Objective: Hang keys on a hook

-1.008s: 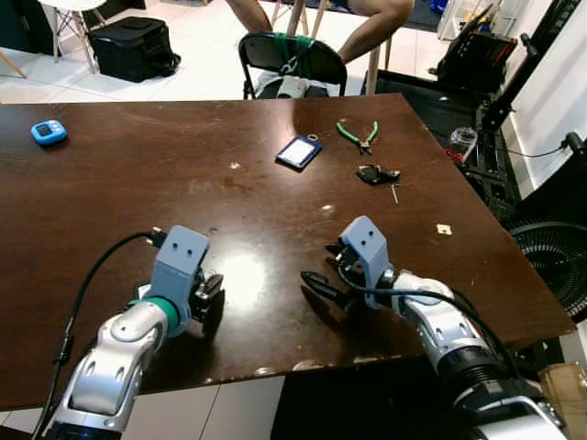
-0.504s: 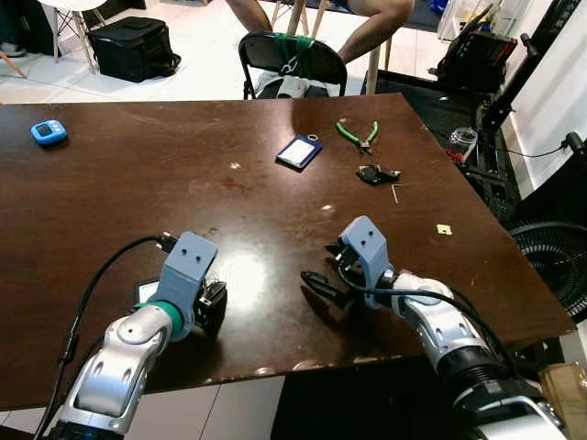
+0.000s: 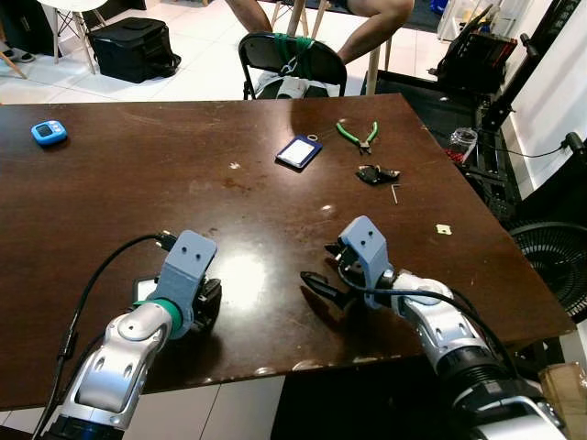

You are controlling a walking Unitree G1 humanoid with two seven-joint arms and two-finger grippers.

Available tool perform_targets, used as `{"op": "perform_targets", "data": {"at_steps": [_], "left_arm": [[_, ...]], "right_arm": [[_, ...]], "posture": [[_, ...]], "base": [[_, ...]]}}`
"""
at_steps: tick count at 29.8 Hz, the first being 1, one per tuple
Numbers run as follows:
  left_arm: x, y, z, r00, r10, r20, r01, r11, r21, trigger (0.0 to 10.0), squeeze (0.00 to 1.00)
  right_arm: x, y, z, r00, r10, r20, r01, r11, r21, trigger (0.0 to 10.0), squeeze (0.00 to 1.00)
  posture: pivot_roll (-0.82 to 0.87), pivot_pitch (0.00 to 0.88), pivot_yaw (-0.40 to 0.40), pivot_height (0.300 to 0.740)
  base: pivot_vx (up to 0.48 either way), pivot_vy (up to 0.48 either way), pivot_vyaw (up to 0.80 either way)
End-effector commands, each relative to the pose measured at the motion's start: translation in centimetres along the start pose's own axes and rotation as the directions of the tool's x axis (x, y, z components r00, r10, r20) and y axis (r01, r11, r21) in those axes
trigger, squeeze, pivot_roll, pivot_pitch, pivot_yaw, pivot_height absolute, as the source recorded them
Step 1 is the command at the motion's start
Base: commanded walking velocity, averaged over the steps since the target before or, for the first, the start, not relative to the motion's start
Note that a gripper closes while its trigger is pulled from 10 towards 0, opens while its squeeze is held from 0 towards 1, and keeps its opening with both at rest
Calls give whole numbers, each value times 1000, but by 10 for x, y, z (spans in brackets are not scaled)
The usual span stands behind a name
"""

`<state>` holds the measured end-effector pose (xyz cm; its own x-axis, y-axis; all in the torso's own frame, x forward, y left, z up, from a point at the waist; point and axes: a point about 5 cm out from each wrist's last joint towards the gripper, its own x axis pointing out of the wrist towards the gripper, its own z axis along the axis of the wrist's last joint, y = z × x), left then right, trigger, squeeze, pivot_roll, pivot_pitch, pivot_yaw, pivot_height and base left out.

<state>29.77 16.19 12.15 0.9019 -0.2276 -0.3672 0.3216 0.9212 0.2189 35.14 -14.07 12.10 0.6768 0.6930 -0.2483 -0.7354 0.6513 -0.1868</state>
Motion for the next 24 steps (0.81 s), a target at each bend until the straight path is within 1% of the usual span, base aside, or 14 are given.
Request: {"op": "perform_targets", "data": {"at_steps": [1, 2, 3, 12, 13, 14, 15, 18, 19, 20, 21, 22, 23, 24], "left_arm": [[1, -1, -12, 998, -4, -59, 4, 1000, 0, 471, 0], [1, -1, -12, 998, -4, -59, 4, 1000, 0, 471, 0], [1, -1, -12, 998, -2, -59, 2, 1000, -2, 0, 0], [1, 0, -12, 998, 3, -57, -3, 1000, -8, 0, 0], [1, 0, -10, 999, 5, -37, -5, 1000, -10, 0, 0], [1, 0, -10, 999, 5, -37, -5, 1000, -10, 0, 0], [-2, 1, -3, 1000, 3, 31, -2, 999, -35, 1412, 0], [-2, 1, -3, 1000, 3, 31, -2, 999, -35, 1412, 0], [-8, 2, 9, 990, 10, 141, 2, 997, -82, 10000, 0], [-16, 4, 25, 965, 41, 259, -11, 993, -116, 10000, 0], [-23, 5, 39, 936, 74, 343, -25, 989, -146, 10000, 0], [-30, 5, 57, 901, 115, 419, -51, 986, -160, 10000, 0], [-30, 5, 57, 901, 115, 419, -51, 986, -160, 10000, 0], [-36, 3, 75, 863, 148, 482, -79, 984, -162, 10000, 0]], "right_arm": [[0, 1, -4, 1000, 0, -6, 0, 1000, 12, 10000, 0], [0, 1, -4, 1000, 0, -6, 0, 1000, 12, 10000, 0], [0, 1, -4, 1000, 1, -6, 0, 1000, 13, 10000, 0], [0, 1, -4, 1000, 1, -5, -1, 1000, 12, 10000, 0], [0, 1, -4, 1000, 1, -5, -1, 1000, 11, 10000, 0], [0, 1, -4, 1000, 1, -5, -1, 1000, 11, 10000, 0], [0, 1, -4, 1000, 1, -5, -1, 1000, 11, 10000, 0], [0, 1, -4, 1000, 1, -5, -1, 1000, 11, 10000, 0], [0, 1, -3, 1000, 1, -4, -1, 1000, 10, 10000, 0], [0, 1, -3, 1000, -2, 2, 2, 1000, 10, 10000, 0], [1, 1, -2, 1000, -8, 9, 8, 1000, 11, 10000, 0], [1, 1, 0, 999, -19, 25, 19, 1000, 14, 10000, 0], [1, 1, 0, 999, -19, 25, 19, 1000, 14, 10000, 0], [2, 0, 3, 998, -38, 47, 37, 999, 20, 10000, 0]], "posture": [[-15, 85, 37, 740], [-15, 85, 37, 740], [-15, 86, 37, 740], [-15, 86, 37, 740], [-16, 82, 36, 740], [-16, 82, 36, 740], [-16, 82, 36, 740], [-16, 82, 36, 740], [-14, 81, 34, 740], [-17, 82, 31, 740], [-17, 82, 31, 740], [-17, 82, 31, 740], [-17, 82, 31, 740], [-17, 80, 30, 740]], "base": [[0, 0, 0], [0, 0, 0], [0, 0, 0], [0, 0, 0], [0, 0, 0], [0, 0, 0], [0, 0, 0], [0, 0, 0], [0, 0, 0], [0, 0, 0], [0, 0, 0], [0, 0, 0], [0, 0, 0], [0, 0, 0]]}}
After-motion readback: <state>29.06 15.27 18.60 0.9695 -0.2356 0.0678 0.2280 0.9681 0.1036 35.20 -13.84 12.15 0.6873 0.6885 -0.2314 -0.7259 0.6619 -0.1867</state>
